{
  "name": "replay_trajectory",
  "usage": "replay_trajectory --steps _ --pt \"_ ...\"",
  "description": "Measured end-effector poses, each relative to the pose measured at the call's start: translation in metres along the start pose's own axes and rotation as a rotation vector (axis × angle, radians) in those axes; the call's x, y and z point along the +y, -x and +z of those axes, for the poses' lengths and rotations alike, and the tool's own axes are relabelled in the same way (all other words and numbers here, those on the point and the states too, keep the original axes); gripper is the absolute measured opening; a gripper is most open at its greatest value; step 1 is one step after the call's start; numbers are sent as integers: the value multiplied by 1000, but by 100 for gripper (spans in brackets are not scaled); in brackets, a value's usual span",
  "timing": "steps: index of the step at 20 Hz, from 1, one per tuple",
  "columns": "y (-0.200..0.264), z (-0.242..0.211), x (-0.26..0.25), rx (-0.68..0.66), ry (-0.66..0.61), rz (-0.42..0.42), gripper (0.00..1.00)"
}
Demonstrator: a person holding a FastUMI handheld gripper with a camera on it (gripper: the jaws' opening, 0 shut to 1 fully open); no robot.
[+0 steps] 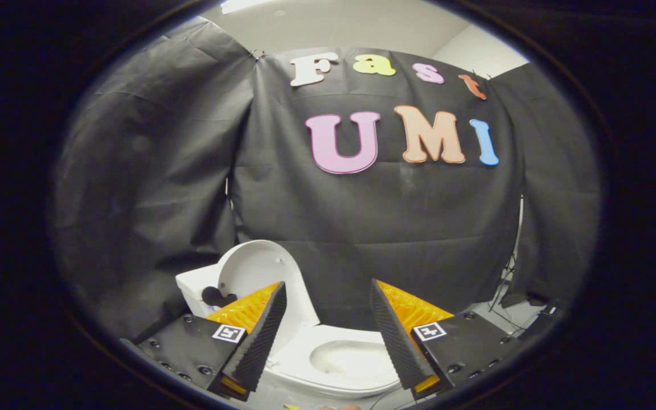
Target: Open the toilet lid.
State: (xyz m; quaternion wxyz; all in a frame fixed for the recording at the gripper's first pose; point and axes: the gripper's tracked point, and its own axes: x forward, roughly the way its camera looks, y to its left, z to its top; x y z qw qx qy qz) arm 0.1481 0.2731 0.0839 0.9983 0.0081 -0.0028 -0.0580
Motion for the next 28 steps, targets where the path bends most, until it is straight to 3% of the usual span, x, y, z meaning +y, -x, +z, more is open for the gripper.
replay_trajectory --steps 21,28 --pt "11 -20 -50 30 -21 -29 92" --pt "11 -23 -79 77 67 -20 93"
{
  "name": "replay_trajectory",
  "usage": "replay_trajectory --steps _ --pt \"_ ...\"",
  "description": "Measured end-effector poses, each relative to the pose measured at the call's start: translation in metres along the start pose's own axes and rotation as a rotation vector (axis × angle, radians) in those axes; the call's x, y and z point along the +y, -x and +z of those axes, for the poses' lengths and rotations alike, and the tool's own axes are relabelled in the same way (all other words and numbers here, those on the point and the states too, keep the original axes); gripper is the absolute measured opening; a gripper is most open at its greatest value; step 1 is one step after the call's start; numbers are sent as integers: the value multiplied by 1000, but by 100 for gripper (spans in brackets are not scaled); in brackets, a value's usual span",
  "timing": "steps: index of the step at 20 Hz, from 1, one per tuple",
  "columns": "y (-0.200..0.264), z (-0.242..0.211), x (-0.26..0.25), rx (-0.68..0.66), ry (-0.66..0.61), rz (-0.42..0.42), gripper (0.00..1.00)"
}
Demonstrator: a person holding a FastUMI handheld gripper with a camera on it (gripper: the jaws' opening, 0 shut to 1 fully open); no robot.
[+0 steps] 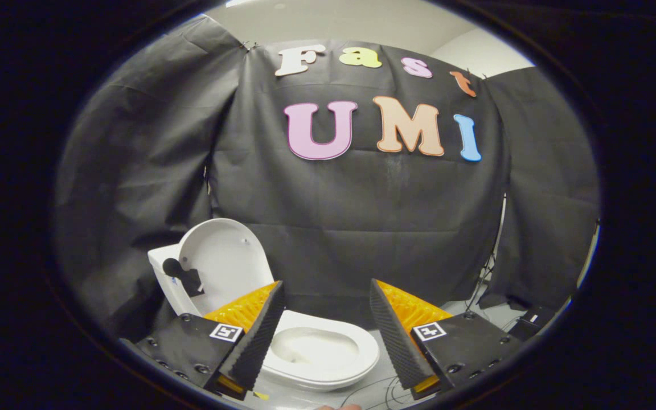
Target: Open the toilet lid.
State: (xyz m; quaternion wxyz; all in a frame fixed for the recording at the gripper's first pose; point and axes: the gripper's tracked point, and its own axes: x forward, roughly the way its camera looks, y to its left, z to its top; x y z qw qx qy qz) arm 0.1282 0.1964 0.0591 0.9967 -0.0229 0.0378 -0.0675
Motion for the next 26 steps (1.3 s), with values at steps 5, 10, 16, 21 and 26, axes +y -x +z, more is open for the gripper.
replay_trajectory --steps 5,10,16,21,26 --pt "-2 5 -34 -2 45 -3 96" --pt "1 -1 -81 15 52 -39 98" --pt "12 -9 -106 10 3 -43 98" --pt "21 -26 -119 25 -18 -41 99" --pt "29 -47 -139 47 -52 -66 99"
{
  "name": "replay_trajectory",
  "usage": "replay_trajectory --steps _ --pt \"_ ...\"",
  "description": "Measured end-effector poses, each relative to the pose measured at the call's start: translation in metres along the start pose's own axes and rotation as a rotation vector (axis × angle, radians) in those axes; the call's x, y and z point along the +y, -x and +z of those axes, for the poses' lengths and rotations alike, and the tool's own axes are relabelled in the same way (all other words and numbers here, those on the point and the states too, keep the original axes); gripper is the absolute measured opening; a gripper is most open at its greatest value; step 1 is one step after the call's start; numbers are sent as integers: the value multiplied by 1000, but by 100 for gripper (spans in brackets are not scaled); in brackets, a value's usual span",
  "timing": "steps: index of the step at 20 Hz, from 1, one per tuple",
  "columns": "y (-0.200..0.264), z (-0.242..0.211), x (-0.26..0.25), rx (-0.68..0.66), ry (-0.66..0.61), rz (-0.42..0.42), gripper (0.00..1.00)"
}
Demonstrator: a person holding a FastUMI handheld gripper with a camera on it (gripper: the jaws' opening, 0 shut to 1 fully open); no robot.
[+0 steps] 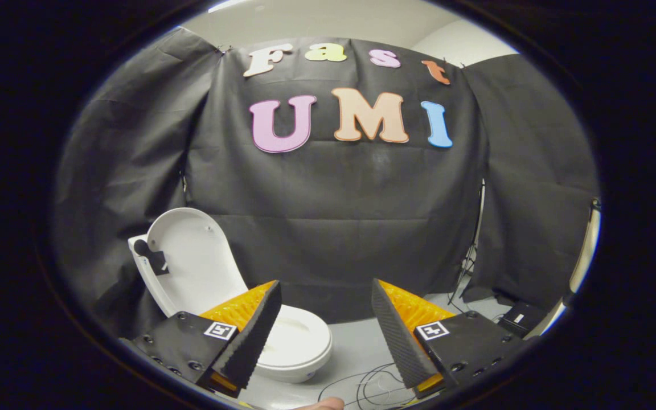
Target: Open the toilet lid.
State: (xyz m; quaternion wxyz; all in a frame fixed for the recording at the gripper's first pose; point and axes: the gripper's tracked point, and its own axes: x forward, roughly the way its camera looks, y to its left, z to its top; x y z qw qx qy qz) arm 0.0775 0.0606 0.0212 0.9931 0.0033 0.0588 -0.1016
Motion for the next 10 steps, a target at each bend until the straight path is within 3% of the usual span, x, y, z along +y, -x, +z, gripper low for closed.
replay_trajectory --steps 10 --pt "18 -29 -11 -25 -10 -7 97"
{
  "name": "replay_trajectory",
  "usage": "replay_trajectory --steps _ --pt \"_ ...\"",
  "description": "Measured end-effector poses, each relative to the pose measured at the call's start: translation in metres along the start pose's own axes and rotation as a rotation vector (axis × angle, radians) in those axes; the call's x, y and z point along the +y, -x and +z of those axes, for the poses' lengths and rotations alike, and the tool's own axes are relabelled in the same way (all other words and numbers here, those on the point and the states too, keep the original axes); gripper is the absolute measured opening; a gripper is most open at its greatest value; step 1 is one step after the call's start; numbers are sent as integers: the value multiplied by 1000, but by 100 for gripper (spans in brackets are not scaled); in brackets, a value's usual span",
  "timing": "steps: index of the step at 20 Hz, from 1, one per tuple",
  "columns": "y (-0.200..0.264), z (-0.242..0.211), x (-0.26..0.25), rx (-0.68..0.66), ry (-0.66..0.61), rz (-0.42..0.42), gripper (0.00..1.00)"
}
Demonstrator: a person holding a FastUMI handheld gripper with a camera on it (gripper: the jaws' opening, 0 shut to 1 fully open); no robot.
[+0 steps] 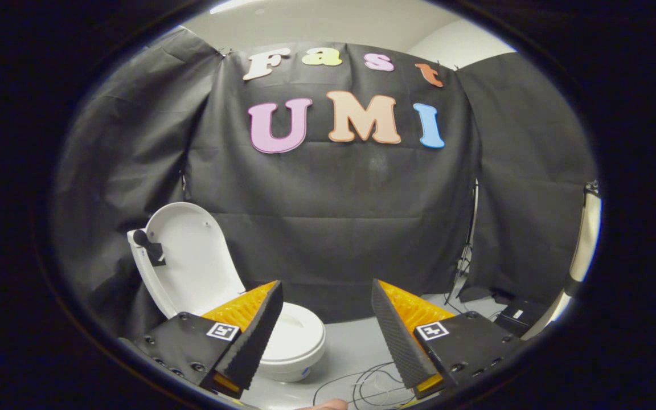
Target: Open the toilet lid.
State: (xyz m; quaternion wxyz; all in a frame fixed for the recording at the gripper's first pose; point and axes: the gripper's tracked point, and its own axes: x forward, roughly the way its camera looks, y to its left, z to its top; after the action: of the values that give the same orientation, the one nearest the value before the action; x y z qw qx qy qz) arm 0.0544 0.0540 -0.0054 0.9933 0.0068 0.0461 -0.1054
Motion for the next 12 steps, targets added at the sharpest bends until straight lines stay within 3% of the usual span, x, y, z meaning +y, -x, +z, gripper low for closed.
replay_trajectory --steps 12 --pt "19 24 17 -34 15 71 97"
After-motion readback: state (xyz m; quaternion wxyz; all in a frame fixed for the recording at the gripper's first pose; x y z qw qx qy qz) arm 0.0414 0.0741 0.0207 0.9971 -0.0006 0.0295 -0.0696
